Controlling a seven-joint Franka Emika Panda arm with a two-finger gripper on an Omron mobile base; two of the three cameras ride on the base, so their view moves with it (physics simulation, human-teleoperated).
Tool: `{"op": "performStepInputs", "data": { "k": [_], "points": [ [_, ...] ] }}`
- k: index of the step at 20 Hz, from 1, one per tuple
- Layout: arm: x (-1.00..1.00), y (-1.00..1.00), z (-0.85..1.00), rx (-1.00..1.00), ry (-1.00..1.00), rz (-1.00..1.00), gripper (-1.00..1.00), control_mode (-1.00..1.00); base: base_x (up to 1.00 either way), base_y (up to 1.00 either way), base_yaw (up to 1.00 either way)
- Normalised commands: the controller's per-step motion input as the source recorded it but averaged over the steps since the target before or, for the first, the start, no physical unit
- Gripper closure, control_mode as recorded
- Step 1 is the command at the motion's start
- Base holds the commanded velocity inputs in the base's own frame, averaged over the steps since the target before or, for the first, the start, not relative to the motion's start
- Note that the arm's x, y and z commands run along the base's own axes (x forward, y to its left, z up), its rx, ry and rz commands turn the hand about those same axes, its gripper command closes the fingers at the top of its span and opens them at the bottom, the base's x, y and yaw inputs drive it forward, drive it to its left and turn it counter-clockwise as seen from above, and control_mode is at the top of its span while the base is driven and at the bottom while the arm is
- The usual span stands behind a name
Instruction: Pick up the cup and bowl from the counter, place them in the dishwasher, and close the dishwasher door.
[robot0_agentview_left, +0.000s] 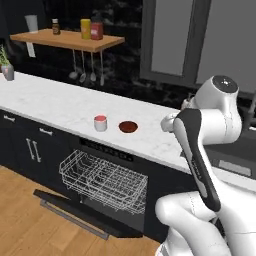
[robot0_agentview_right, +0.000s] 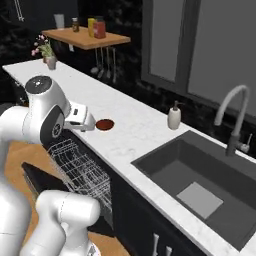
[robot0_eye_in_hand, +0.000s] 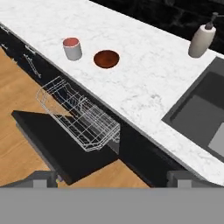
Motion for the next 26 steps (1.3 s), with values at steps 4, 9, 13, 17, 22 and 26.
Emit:
{"op": "performStepInputs", "data": {
  "k": [4, 9, 13, 17, 22, 26],
  "points": [
    [0.0, 0.0, 0.0, 0.0, 0.0, 0.0, -1.0, 1.0, 0.04, -0.28, 0.86],
    [0.0, 0.0, 0.0, 0.0, 0.0, 0.0, -1.0, 1.0, 0.02, -0.56, 0.64],
    [0.0, 0.0, 0.0, 0.0, 0.0, 0.0, -1.0, 1.0, 0.29, -0.55, 0.23],
    [0.0, 0.0, 0.0, 0.0, 0.0, 0.0, -1.0, 1.0, 0.3, -0.43, 0.15],
    [0.0, 0.0, 0.0, 0.0, 0.0, 0.0, -1.0, 1.0, 0.57, -0.11, 0.06],
    [0.0, 0.0, 0.0, 0.0, 0.0, 0.0, -1.0, 1.0, 0.54, 0.06, -0.02]
  ]
}}
